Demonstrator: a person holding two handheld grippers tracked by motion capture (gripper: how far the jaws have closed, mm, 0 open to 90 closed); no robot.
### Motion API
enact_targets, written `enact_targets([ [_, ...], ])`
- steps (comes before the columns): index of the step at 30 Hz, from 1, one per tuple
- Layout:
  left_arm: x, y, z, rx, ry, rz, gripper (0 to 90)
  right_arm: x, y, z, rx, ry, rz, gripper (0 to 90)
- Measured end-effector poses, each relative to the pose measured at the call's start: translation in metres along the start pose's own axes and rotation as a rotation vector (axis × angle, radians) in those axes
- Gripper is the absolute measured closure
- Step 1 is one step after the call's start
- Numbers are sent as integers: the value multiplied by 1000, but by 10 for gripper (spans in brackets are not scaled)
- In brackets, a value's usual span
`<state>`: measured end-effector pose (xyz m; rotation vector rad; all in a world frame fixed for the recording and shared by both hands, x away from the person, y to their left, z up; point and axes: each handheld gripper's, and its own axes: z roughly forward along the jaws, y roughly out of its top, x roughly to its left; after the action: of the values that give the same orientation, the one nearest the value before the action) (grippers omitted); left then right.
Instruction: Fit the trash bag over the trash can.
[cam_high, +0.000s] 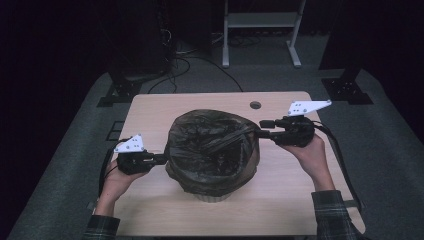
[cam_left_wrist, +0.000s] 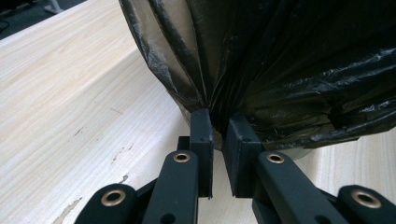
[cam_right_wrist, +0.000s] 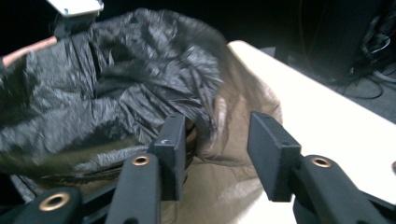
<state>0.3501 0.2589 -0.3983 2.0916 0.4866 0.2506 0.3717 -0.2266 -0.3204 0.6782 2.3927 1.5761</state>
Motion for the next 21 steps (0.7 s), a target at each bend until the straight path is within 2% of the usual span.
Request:
enact_targets([
  [1, 0, 0, 0, 3, 2, -2, 817, 0, -2, 4, 14, 16, -6, 767],
  [3, 0, 0, 1, 9, 9, -8, 830, 1, -4, 12, 43, 6, -16, 898],
  [7, 2, -3, 5, 20, 20, -24, 867, -6, -12, 25, 89, -21, 18, 900],
  [11, 4, -9, 12, 89, 19, -22, 896, -10, -30, 32, 149, -22, 44, 900],
  [14, 2, -11, 16, 104, -7, -18, 897, -8, -44, 36, 176, 2, 58, 900],
  [16, 1, -11, 18, 117, -31, -19, 898, -6, -51, 37, 176, 23, 66, 900],
  [17, 0, -11, 20, 139, -33, -14, 898, -5, -54, 37, 180, 26, 70, 900],
  [18, -1, -12, 24, 183, -35, -4, 898, -3, -56, 38, 195, 27, 65, 900],
  [19, -1, -15, 28, 207, -43, 2, 898, -2, -59, 41, 233, 14, 55, 900],
  [21, -2, -19, 33, 213, -62, 2, 897, -2, -66, 46, 270, 10, 51, 900],
])
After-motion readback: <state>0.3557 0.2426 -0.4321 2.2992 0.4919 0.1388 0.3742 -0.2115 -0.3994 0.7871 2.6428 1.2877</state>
